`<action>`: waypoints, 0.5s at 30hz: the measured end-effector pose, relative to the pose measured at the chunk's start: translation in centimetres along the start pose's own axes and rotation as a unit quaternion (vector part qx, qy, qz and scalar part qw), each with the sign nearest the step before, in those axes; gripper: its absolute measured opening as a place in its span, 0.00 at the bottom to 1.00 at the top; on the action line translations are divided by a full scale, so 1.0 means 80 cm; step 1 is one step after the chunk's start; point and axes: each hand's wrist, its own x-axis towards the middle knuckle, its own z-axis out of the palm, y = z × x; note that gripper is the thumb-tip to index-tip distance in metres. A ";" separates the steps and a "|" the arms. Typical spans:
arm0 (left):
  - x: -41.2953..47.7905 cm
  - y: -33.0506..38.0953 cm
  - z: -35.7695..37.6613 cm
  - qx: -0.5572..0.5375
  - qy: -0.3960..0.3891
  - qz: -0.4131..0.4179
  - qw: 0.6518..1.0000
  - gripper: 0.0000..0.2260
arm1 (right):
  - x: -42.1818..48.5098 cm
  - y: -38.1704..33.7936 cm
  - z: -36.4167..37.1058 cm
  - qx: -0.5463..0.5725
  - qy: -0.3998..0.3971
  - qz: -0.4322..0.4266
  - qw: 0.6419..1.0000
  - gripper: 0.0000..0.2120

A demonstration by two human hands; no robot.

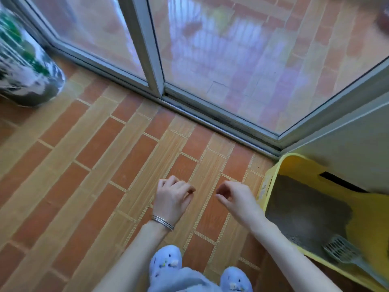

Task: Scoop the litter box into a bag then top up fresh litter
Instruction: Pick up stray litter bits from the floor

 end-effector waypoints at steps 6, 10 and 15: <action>-0.009 0.046 -0.247 0.008 0.024 -0.088 0.996 0.13 | -0.060 -0.195 -0.142 -0.045 -0.038 -0.071 0.996 0.06; -0.009 0.080 -0.413 0.012 0.058 -0.144 0.988 0.14 | -0.107 -0.322 -0.233 -0.083 -0.057 -0.129 0.987 0.06; -0.009 0.124 -0.597 0.010 0.091 -0.187 0.978 0.13 | -0.151 -0.456 -0.334 -0.112 -0.065 -0.172 0.977 0.05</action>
